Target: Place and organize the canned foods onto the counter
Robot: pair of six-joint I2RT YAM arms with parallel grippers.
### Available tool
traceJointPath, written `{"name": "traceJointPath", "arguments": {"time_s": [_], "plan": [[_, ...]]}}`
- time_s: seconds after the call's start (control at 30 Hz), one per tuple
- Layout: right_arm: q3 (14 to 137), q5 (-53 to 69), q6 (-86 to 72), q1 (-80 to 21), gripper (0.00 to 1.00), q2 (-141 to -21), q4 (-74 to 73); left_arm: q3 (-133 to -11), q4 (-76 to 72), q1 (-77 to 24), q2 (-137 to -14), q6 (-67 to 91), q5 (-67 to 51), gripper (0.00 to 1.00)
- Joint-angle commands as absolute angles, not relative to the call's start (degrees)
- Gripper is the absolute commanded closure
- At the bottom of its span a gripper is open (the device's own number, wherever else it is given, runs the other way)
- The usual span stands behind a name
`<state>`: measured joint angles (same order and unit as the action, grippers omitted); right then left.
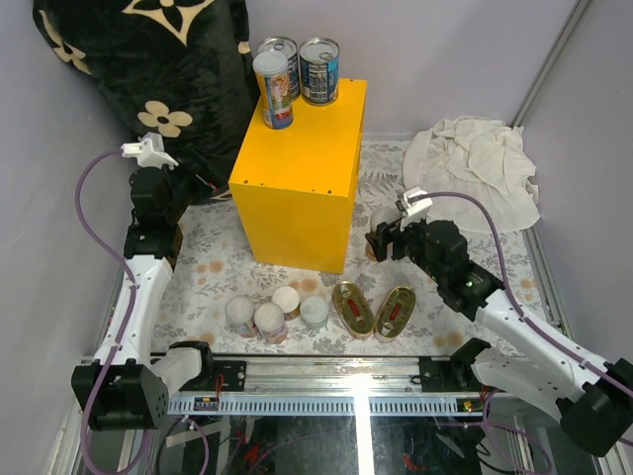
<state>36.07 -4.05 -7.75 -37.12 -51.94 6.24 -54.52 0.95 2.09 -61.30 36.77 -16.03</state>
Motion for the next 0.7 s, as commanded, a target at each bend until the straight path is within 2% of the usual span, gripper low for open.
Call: {"name": "traceJointPath", "arguments": {"time_s": [0.0,0.17,0.4,0.57,0.67], "plan": [[50.33,-6.83,-0.97,-37.62,1.0,-49.09,7.39,-55.05,7.0,-0.83,-58.4,31.18,-18.61,0.0],[65.45,-6.71,2.55,-37.61,1.0,-53.64,0.32,-55.27,6.54,-0.84,-56.97,30.29,-14.95,0.0],[85.78,-5.9,5.74,-37.61,1.0,-62.18,-8.21,-57.48,6.72,-0.8,-56.49,27.11,-17.46,0.0],[89.08,-5.51,8.17,-37.6,1.0,-65.78,-3.73,-56.58,5.12,-0.73,-55.91,27.73,-19.66,0.0],[91.01,-4.0,8.62,-37.53,1.0,-67.84,-2.16,-56.25,0.26,-0.72,-55.62,29.73,-27.94,0.0]]}}
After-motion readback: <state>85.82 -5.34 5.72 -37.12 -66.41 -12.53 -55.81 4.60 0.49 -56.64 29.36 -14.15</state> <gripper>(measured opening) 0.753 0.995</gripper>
